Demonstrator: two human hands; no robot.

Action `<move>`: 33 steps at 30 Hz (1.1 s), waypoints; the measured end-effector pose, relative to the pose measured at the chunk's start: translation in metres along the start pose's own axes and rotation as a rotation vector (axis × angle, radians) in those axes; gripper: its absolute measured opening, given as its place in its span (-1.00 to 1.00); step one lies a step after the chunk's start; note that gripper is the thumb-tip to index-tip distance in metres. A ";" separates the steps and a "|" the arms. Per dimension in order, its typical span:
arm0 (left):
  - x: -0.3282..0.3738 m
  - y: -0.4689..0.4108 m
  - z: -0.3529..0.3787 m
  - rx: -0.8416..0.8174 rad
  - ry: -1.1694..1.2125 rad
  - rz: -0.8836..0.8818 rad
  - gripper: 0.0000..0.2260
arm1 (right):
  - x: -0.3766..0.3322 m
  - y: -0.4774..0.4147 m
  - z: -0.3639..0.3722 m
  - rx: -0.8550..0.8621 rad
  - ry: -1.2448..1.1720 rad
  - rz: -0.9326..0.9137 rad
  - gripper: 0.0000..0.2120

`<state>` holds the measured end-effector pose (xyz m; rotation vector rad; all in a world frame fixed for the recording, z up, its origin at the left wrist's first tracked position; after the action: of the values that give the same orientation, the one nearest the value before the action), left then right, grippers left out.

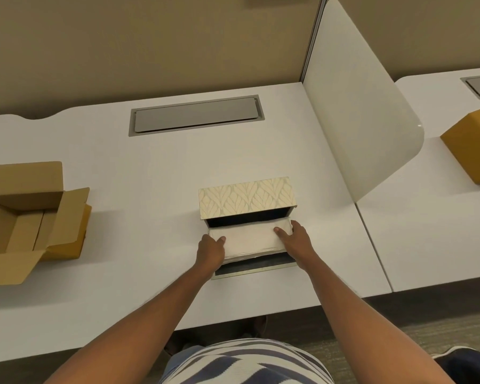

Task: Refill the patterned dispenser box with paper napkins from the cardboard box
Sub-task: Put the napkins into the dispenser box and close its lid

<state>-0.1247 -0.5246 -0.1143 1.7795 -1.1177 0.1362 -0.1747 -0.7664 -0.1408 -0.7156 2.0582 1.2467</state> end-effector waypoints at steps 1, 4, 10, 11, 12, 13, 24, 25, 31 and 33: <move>-0.001 0.001 0.000 0.007 -0.005 0.001 -0.53 | 0.001 -0.001 0.001 -0.002 0.018 0.001 -0.42; -0.001 0.003 0.000 0.002 0.007 0.002 -0.55 | 0.004 -0.001 0.005 0.002 0.071 -0.017 -0.42; -0.001 0.002 0.002 -0.071 0.093 0.033 -0.29 | 0.002 0.003 0.005 0.033 0.088 -0.014 -0.40; -0.003 0.003 0.003 -0.100 0.085 0.058 -0.17 | 0.002 0.002 0.005 0.034 0.087 -0.019 -0.40; -0.004 0.005 0.003 -0.122 0.049 0.080 -0.05 | 0.001 0.003 0.005 0.037 0.089 -0.018 -0.41; -0.005 0.005 0.003 -0.131 -0.003 0.110 0.05 | 0.002 0.002 0.005 0.042 0.094 -0.020 -0.41; -0.002 0.000 0.005 -0.009 -0.316 0.360 -0.49 | 0.002 -0.004 0.002 0.021 0.140 -0.002 -0.45; -0.002 0.002 0.002 -0.003 -0.336 0.382 -0.49 | 0.002 -0.005 0.001 0.023 0.145 -0.007 -0.45; -0.006 -0.001 0.012 -0.054 -0.468 0.570 -0.23 | 0.000 -0.005 0.001 0.040 0.214 -0.047 -0.50; -0.004 -0.006 0.011 0.010 -0.454 0.529 -0.52 | -0.002 -0.001 0.003 0.045 0.243 -0.061 -0.50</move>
<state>-0.1268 -0.5306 -0.1263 1.5202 -1.9051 0.0519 -0.1716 -0.7639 -0.1409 -0.9412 2.2325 1.1222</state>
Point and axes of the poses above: each hand's wrist, its own y-axis away from the middle knuckle, its own z-axis out of the palm, x = y × z, the point moved 7 cm from there along -y, towards the middle knuckle, and after that the axes turned 1 degree about -y, right-handed, at the moved point
